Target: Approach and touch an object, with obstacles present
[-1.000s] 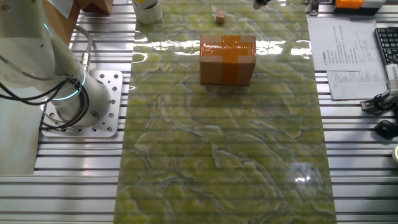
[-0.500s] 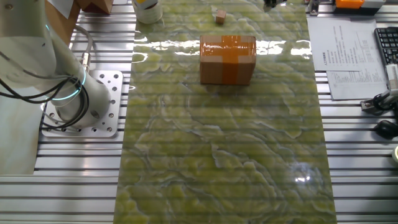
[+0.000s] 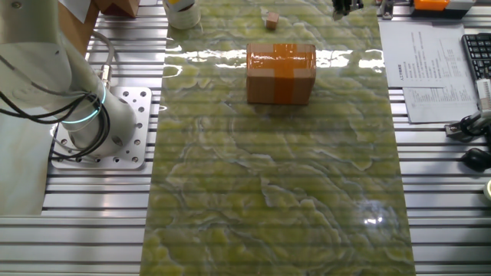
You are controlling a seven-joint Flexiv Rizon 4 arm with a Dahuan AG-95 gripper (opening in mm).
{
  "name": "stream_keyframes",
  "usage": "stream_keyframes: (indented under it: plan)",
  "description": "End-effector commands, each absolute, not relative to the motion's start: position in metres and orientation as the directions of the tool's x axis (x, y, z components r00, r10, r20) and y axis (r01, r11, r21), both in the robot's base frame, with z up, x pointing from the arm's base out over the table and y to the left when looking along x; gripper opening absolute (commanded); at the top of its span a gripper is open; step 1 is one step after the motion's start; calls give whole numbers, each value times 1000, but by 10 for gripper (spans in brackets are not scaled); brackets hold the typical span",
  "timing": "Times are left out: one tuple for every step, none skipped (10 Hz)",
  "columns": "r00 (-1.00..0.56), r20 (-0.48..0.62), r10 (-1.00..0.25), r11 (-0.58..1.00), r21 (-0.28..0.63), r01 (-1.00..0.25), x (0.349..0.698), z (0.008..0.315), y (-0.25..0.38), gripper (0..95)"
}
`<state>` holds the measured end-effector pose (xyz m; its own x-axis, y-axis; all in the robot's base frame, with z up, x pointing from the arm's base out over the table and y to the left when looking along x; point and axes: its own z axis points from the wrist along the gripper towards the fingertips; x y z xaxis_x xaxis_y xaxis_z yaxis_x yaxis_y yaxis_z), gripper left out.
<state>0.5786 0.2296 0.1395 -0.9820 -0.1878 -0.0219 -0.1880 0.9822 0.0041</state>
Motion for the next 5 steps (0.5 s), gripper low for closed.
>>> stream_keyframes:
  plan:
    - [-987, -20, -157, 987, 43, -157, 578, 139, 225, 0]
    - [-988, -21, -154, 987, 48, -154, 579, 138, 221, 0]
    - [-988, -19, -155, 986, 55, -155, 580, 137, 216, 0]
    - [-988, -15, -154, 986, 59, -155, 581, 137, 213, 0]
    - [-988, -6, -155, 986, 61, -156, 585, 138, 209, 0]
